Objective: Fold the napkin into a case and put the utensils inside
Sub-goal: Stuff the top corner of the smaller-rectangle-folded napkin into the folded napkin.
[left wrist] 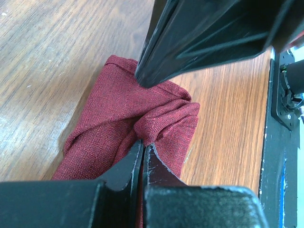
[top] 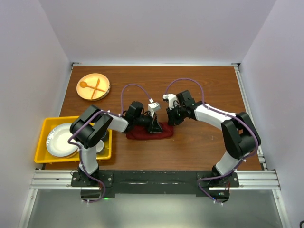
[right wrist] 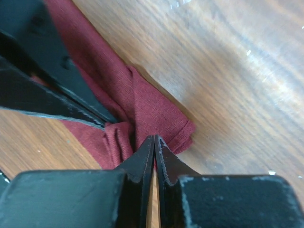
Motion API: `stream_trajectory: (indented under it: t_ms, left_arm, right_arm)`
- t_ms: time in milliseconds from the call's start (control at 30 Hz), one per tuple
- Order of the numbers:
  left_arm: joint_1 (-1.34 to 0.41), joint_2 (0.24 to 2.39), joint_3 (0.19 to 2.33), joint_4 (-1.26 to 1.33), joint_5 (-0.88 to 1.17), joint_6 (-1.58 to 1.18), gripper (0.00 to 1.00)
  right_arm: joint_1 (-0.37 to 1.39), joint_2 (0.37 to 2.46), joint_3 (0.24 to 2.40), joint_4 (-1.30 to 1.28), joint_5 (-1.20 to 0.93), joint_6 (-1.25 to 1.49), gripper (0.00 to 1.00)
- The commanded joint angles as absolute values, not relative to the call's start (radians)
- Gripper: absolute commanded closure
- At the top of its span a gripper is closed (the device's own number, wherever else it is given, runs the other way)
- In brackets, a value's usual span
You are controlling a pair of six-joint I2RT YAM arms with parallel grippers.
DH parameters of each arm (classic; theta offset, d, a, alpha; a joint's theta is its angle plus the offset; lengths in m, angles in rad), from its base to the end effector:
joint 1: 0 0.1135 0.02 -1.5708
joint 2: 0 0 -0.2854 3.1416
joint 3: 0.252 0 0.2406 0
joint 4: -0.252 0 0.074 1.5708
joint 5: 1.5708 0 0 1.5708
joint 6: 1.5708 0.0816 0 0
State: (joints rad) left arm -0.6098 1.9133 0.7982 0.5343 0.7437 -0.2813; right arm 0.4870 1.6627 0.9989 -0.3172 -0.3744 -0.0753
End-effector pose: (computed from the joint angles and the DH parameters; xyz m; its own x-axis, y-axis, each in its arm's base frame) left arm 0.2834 -0.2654 0.1259 -0.6779 0.2244 -0.7000 0.7258 0.3554 -0.5890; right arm 0.2954 0.1902 0.1768 -0.6861 -0.4425 -0.5775 -0.6688 0.6960 0.2612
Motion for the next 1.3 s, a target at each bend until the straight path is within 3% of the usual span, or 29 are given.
stream_trajectory:
  t_ms: [0, 400, 800, 933, 967, 1100, 1267]
  left_arm:
    - [-0.595, 1.944, 0.770, 0.488, 0.692, -0.295, 1.00]
    - [-0.580, 1.973, 0.782, 0.495, 0.709, -0.336, 1.00]
    - [-0.561, 1.991, 0.793, 0.499, 0.726, -0.362, 1.00]
    - [-0.563, 1.990, 0.793, 0.489, 0.727, -0.362, 1.00]
    - [-0.563, 1.990, 0.792, 0.486, 0.727, -0.362, 1.00]
    - [-0.563, 1.987, 0.795, 0.479, 0.726, -0.359, 1.00]
    - [-0.561, 1.988, 0.799, 0.460, 0.723, -0.351, 1.00]
  right_arm:
    - [0.497, 1.683, 0.983, -0.288, -0.351, -0.072, 0.94]
    - [0.540, 1.687, 0.982, -0.293, -0.360, -0.152, 0.69]
    - [0.595, 1.710, 0.959, -0.276, -0.315, -0.245, 0.62]
    - [0.618, 1.721, 0.966, -0.275, -0.267, -0.244, 0.70]
    - [0.620, 1.723, 0.969, -0.276, -0.253, -0.242, 0.79]
    - [0.618, 1.727, 0.983, -0.284, -0.222, -0.238, 0.99]
    - [0.620, 1.692, 1.002, -0.293, -0.239, -0.209, 1.00]
